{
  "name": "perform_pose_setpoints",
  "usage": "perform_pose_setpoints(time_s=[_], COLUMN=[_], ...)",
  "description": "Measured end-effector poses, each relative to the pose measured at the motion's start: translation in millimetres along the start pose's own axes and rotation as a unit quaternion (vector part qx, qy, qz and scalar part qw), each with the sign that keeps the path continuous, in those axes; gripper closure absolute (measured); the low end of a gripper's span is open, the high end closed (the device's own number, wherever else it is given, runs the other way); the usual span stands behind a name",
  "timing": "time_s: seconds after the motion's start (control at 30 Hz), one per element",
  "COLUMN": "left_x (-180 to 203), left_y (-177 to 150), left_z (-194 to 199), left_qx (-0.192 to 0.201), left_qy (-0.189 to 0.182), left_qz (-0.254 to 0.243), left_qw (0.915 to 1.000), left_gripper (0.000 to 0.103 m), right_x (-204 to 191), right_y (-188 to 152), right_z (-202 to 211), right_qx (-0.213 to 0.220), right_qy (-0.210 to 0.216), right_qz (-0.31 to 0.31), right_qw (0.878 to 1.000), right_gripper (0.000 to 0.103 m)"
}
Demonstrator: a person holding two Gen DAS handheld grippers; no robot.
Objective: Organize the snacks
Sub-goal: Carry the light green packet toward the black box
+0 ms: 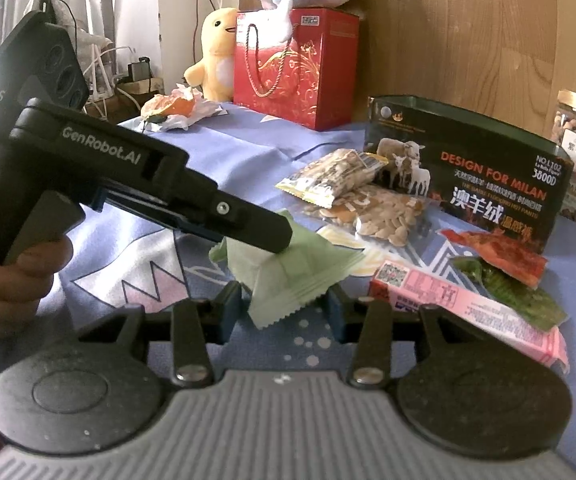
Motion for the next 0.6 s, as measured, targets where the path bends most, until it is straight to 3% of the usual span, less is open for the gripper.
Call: perform_pose_setpoints(time_s=[0.23,0.6], left_x=[-0.9,-1.2], left_y=[-0.7,0.6], left_z=[-0.1,1.1], left_qx=[0.001,0.005], left_qy=[-0.013,-0.018], left_qz=[0.007,0.011], left_qw=[0.9999,0.9998], left_gripper=[0.049,0.05], right_x=[-2.0,-6.5], right_y=[2.7,4.1], right_z=[-4.1,-5.1], right_qx=[-0.002,0.001], right_qy=[-0.009,-0.008], right_qz=[0.003,0.002], right_qw=[1.0,1.0], right_gripper=[0.054,0.062])
Point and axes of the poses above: each gripper's, at about its wrist camera, not at the fingertips, and z roughly against the way its jaws point, x to its right, y to its top, the point moved 9 cm from there along -z, roughly the way its jaws point, and after that the axes turned 5 degrees about -x, right-handed, at the moved point
